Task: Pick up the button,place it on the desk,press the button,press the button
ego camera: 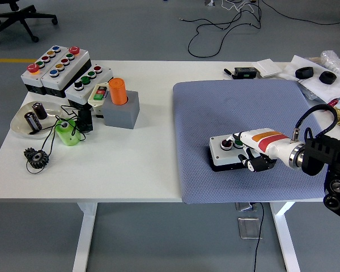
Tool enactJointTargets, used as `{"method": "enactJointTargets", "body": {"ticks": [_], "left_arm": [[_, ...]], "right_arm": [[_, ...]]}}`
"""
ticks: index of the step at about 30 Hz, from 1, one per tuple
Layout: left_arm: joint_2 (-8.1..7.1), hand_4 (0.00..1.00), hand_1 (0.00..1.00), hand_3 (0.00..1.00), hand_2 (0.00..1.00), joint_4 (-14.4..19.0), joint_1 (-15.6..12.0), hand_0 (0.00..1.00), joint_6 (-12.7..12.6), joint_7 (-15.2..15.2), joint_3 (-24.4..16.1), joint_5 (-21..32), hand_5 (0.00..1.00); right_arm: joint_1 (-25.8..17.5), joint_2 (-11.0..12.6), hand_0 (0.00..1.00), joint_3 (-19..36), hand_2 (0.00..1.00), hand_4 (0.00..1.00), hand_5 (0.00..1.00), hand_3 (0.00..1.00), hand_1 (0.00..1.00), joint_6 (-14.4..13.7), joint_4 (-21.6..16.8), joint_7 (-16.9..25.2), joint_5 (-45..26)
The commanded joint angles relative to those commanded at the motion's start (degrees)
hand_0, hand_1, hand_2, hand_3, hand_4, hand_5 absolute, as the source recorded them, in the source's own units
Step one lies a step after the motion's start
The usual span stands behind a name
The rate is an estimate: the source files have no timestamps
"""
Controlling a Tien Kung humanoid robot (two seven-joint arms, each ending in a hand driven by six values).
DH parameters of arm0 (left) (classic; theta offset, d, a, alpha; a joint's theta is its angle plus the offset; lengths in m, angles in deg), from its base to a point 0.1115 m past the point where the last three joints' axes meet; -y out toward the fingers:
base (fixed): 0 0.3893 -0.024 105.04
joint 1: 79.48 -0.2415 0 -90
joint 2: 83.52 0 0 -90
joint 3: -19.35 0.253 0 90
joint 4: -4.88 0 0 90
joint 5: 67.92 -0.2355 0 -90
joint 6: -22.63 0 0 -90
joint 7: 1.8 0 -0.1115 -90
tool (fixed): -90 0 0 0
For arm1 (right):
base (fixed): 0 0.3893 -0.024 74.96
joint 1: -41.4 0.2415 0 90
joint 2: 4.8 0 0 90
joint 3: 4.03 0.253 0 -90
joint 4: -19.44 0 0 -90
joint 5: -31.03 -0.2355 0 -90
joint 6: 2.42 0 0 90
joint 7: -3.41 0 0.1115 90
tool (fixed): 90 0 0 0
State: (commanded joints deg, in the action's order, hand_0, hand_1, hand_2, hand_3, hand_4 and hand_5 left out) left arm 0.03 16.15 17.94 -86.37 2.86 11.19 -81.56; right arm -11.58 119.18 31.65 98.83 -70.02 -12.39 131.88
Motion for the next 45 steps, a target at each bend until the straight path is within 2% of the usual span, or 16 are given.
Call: {"method": "enactJointTargets", "body": {"ticks": [6,7,12,13,19,20,24,26,31,32,35,37,38,43,44,45], "left_arm": [[-0.04,0.269,0.527,0.434,0.488,0.02,-0.02,0.599,0.0,-0.08,-0.16,-0.17,0.998],[-0.04,0.269,0.527,0.433,0.488,0.01,-0.04,0.599,0.01,-0.08,-0.08,-0.16,0.998],[-0.02,0.269,0.527,0.433,0.488,-0.04,-0.03,0.599,0.05,-0.07,-0.05,-0.2,0.998],[-0.01,0.27,0.527,0.434,0.488,-0.05,-0.03,0.599,0.04,-0.07,-0.02,-0.16,0.998],[0.03,0.27,0.527,0.434,0.488,-0.03,-0.13,0.599,0.03,-0.05,-0.04,-0.29,0.998],[0.04,0.27,0.527,0.435,0.489,-0.02,-0.15,0.599,0.03,-0.04,-0.14,-0.38,0.998],[0.09,0.27,0.527,0.435,0.489,-0.05,-0.29,0.599,0.0,-0.07,-0.11,-0.24,0.998],[0.08,0.269,0.527,0.436,0.489,-0.05,-0.33,0.599,0.03,-0.03,-0.01,-0.32,0.998],[0.11,0.269,0.527,0.436,0.489,-0.02,-0.31,0.599,0.04,0.0,0.15,-0.32,0.998],[0.11,0.269,0.528,0.436,0.489,-0.02,-0.3,0.599,0.04,-0.01,0.16,-0.3,0.998],[0.15,0.269,0.528,0.436,0.489,0.0,-0.23,0.599,0.05,-0.01,0.03,-0.33,0.998],[0.18,0.269,0.528,0.436,0.489,0.0,-0.2,0.599,0.06,0.0,0.0,-0.35,0.998],[0.19,0.268,0.532,0.436,0.489,0.0,-0.18,0.599,0.07,0.01,0.03,-0.32,0.998],[0.26,0.268,0.532,0.436,0.489,-0.04,-0.2,0.599,0.12,0.05,0.23,-0.18,0.998],[0.27,0.269,0.532,0.438,0.49,-0.04,-0.21,0.599,0.13,0.07,0.3,-0.17,0.998],[0.27,0.269,0.532,0.438,0.49,-0.04,-0.21,0.599,0.16,0.09,0.37,-0.17,0.998]], "right_arm": [[-1.78,1.44,0.261,6.35,0.114,0.422,0.002,0.782,0.002,-0.14,-2.1,0.74,-1.9],[-2.27,1.67,0.406,8.2,0.275,0.467,0.002,0.888,0.147,-0.62,-2.6,1.21,-2.87],[-3.97,2.12,0.406,13.66,0.275,0.467,0.002,0.888,0.147,-6.02,-3.03,4.2,-4.84],[-4.22,2.14,0.604,14.62,0.733,0.596,0.082,0.998,0.633,-6.9,-2.9,4.58,-5.13],[-6.78,2.04,0.604,20.07,0.733,0.596,0.082,0.998,0.633,-13.3,-0.84,7.03,-14.89],[-7.46,2.01,0.84,21.28,0.929,0.63,0.126,0.998,0.859,-15.02,-0.74,7.76,-17.12],[-9.39,1.97,0.84,24.51,0.929,0.63,0.126,0.998,0.859,-20.73,-0.38,10.89,-25.96],[-9.88,1.96,0.869,25.25,0.945,0.653,0.153,0.973,0.879,-21.8,-0.05,11.51,-30.15],[-12.1,1.64,0.869,28.6,0.945,0.653,0.153,0.973,0.879,-24.35,0.16,10.53,-42.07],[-12.34,1.59,0.868,29.02,0.924,0.661,0.201,0.949,0.853,-24.77,0.16,10.49,-44.68],[-13.45,1.41,0.868,31.22,0.924,0.661,0.201,0.949,0.853,-28.2,0.4,11.84,-51.75],[-13.89,1.4,0.868,32.12,0.924,0.661,0.201,0.949,0.853,-29.07,0.54,12.37,-56.59],[-14.14,1.41,0.851,32.59,0.887,0.669,0.3,0.914,0.824,-29.38,0.56,12.62,-59.2],[-14.87,1.38,0.851,33.46,0.887,0.669,0.3,0.914,0.824,-29.29,0.45,12.84,-71.12],[-14.97,1.36,0.838,33.52,0.873,0.67,0.408,0.905,0.821,-29.21,0.51,12.79,-73.35],[-15.06,1.33,0.838,33.57,0.873,0.67,0.408,0.905,0.821,-29.18,0.55,12.76,-75.96]]}}
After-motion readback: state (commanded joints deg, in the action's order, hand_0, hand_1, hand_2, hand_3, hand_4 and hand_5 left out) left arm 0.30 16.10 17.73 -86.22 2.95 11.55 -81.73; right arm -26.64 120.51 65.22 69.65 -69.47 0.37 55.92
